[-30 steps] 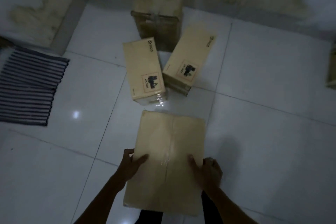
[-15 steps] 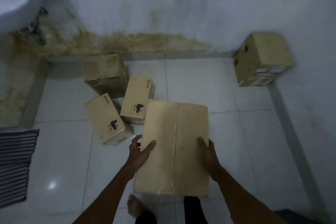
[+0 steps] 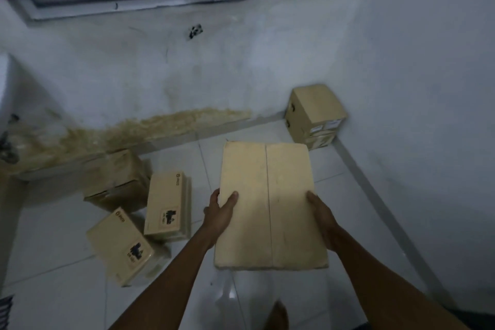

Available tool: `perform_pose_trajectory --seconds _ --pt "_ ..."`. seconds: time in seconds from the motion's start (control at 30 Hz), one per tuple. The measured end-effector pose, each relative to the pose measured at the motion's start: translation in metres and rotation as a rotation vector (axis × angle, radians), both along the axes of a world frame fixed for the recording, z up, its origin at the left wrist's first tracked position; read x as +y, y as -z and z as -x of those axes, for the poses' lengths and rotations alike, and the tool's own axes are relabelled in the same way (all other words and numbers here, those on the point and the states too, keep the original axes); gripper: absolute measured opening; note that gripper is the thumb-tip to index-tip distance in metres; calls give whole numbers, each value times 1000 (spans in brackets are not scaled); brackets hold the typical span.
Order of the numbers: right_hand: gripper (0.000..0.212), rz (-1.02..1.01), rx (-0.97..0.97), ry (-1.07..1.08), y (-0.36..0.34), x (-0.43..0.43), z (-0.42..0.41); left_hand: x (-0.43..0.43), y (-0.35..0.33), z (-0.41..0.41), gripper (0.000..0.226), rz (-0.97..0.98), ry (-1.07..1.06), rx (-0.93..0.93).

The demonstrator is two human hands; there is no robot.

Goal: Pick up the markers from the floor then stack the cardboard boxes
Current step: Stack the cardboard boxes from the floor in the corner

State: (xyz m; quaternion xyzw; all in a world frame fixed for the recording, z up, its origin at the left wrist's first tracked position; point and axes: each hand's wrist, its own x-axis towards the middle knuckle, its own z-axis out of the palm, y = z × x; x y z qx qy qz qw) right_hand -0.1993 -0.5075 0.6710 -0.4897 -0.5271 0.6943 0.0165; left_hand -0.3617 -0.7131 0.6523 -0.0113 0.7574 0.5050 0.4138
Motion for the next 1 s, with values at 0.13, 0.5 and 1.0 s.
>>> perform_pose_trajectory --seconds 0.13,0.5,1.0 --pt "54 -34 -2 7 -12 58 6 53 -33 -5 78 -101 13 33" --pt "59 -138 -27 -12 -14 149 9 154 -39 2 56 -117 21 78" --pt "63 -27 -48 98 1 247 76 270 -6 95 62 -86 173 13"
